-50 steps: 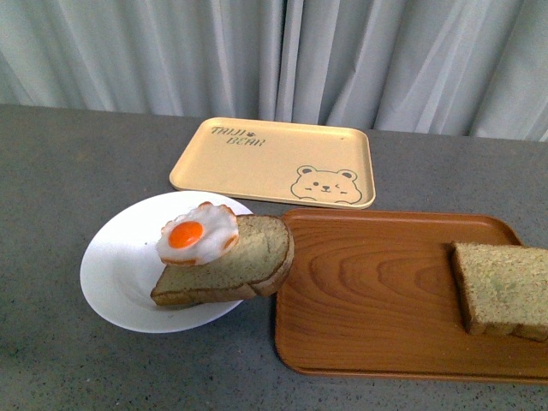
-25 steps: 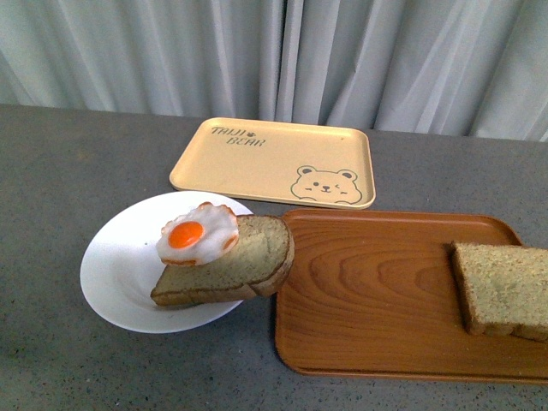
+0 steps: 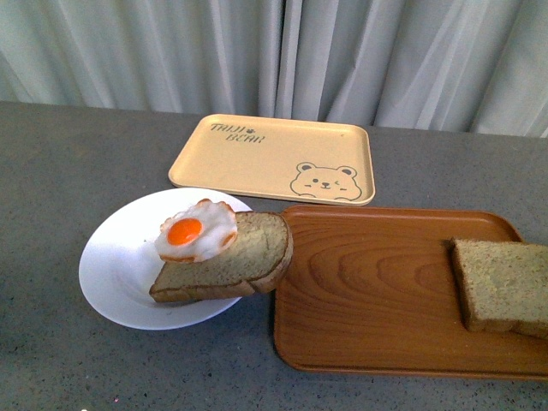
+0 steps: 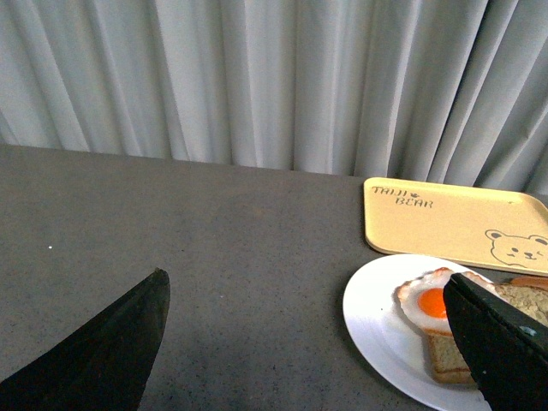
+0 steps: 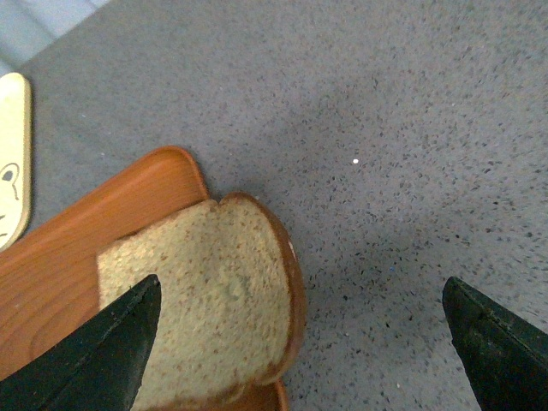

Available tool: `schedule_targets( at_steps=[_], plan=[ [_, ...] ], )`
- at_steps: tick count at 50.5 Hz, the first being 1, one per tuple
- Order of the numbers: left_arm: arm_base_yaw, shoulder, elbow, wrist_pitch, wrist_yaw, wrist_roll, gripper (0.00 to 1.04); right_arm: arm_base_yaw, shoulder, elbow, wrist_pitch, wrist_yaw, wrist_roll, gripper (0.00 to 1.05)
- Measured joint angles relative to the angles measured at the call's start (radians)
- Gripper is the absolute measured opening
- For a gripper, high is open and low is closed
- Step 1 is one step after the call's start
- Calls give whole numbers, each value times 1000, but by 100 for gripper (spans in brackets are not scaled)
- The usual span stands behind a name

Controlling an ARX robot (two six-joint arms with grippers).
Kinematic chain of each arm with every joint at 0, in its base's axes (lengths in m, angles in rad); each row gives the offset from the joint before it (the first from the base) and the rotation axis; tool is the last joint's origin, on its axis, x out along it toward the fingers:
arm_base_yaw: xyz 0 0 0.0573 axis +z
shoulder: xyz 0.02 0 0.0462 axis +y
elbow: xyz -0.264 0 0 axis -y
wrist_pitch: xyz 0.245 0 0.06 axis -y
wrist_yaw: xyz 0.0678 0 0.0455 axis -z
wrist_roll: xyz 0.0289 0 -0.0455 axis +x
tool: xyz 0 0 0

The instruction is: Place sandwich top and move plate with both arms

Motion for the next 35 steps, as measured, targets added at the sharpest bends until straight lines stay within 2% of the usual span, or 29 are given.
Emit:
schedule_targets(
  at_steps=[11,21,25,35],
  plan=[
    [0,0,0,0,0,0,96,59,257,114,30,23,48,96],
    [0,0,0,0,0,0,96,108,352,162,32,43,97,95],
    [0,0,0,0,0,0,96,114,360,163,31,47,104,82],
    [0,0,0,0,0,0,96,114,348,156,30,37,128,38]
  ],
)
